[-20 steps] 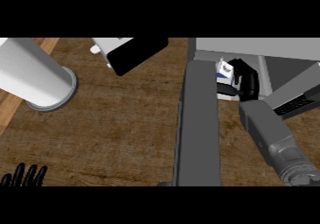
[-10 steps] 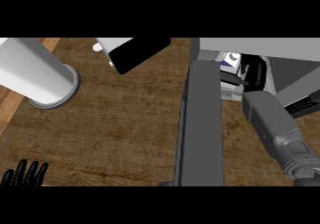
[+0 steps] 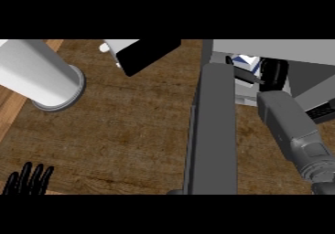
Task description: Pick up the milk, place it into the microwave and close the microwave
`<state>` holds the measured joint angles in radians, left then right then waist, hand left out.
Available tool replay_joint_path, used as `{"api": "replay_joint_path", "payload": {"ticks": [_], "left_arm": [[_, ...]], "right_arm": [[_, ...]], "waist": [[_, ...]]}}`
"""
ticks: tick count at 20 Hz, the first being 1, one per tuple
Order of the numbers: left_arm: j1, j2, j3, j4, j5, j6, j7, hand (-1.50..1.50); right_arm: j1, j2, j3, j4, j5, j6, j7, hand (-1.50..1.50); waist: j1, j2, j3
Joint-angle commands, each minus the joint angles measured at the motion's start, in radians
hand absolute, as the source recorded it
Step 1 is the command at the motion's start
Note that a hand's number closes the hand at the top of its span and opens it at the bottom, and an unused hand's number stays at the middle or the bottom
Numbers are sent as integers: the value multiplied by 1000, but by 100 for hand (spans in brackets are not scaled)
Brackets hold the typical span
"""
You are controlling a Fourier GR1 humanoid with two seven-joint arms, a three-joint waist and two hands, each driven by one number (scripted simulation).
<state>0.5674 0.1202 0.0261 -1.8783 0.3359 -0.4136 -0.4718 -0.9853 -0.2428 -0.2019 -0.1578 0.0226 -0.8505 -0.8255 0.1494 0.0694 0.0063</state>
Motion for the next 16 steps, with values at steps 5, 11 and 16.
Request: {"api": "replay_joint_path", "payload": {"ticks": [5,11,16], "left_arm": [[-13,7,-7,-3,-17,-9,-9,-150],[-50,17,8,47,-11,-14,-5,-150],[-69,17,9,49,-13,-5,8,-150]], "right_arm": [[110,-66,90,155,117,-357,269,-150],[34,7,193,136,217,-151,248,-150],[-34,33,210,147,234,-64,260,-150]], "waist": [[47,27,-11],[46,5,-1],[41,4,0]]}}
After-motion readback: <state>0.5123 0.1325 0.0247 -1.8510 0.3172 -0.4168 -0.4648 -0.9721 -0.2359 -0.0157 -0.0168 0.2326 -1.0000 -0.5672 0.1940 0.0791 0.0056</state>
